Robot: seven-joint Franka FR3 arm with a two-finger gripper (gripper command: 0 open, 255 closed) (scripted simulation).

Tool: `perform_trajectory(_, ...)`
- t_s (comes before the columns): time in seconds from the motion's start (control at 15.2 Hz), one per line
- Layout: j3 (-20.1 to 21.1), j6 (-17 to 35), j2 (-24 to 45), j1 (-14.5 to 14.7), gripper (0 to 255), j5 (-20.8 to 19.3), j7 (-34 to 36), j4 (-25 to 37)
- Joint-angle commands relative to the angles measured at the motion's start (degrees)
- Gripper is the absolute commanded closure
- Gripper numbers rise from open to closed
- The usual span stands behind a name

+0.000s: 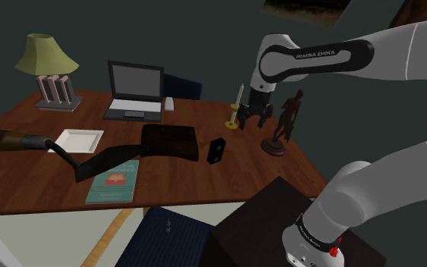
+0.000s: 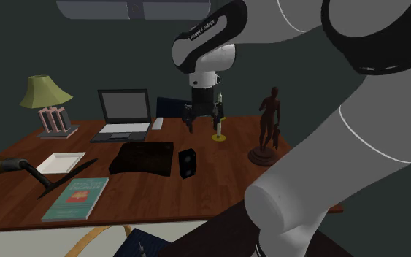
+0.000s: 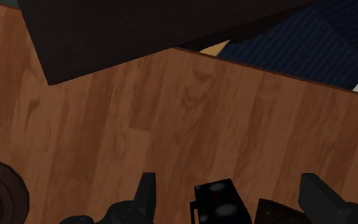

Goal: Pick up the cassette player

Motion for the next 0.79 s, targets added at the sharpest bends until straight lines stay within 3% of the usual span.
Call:
perform_trajectory(0.0,0.22,4.23,4.37,-0.17,0,0.78,2.03,0.67)
perform_trajectory(0.73,-0.53,21.58,27.48,-1.45,0,4.81,9.77,8.76)
